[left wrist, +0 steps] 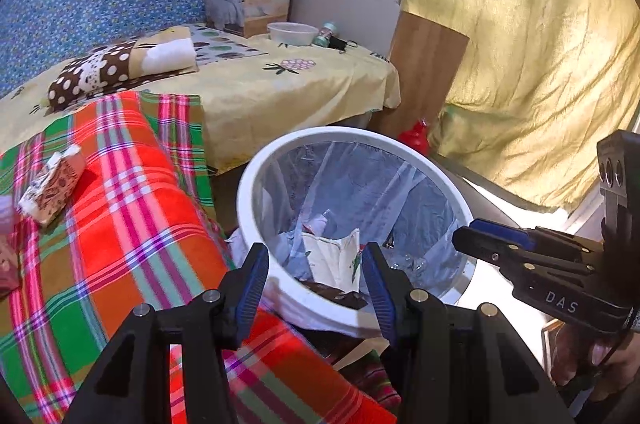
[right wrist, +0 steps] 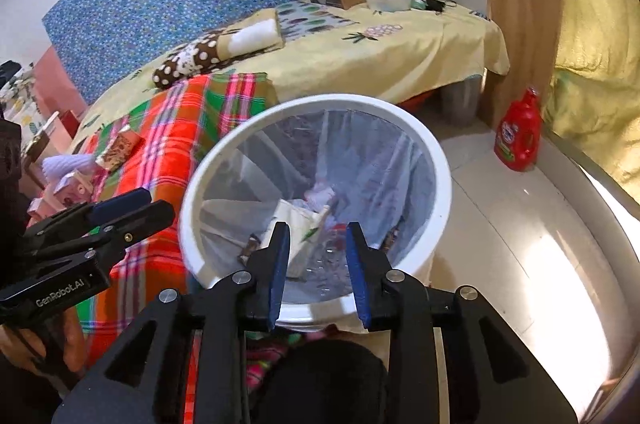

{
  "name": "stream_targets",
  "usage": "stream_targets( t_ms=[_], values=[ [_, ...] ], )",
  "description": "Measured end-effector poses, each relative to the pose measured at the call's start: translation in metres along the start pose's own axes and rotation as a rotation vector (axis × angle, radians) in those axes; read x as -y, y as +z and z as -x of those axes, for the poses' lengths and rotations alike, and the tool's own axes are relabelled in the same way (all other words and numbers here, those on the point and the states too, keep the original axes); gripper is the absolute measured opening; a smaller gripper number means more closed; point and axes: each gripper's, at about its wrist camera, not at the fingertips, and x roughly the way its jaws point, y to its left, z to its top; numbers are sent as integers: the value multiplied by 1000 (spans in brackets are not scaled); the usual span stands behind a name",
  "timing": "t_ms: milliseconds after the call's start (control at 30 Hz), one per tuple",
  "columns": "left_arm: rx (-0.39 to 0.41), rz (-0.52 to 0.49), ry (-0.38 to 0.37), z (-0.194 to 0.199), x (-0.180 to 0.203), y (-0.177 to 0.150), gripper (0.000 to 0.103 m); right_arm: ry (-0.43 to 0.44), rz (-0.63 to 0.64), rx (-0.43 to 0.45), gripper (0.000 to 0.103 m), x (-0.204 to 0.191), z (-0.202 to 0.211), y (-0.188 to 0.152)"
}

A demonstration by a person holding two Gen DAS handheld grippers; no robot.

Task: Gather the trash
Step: 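Move both tools back over the bed toward the cartons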

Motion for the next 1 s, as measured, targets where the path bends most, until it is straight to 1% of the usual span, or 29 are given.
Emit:
stream_targets(
  t_ms=[233,400,567,667,867,1000],
  values=[
    [28,38,38,25,-13,-8,49,61,49,34,31,-25,8,-2],
    [46,61,71,46,-25,-18,49,114,88,32,31,-44,9,-5],
    [60,87,108,65,-39,-30,49,182,92,30,31,-60,11,-7],
    [62,119,110,75,-50,-37,49,196,110,23,31,-72,9,-6],
    [100,170,180,100,-71,-49,49,235,137,11,31,-93,10,-8],
    [112,198,232,115,-85,-55,49,272,155,3,31,-109,11,-11]
  ],
)
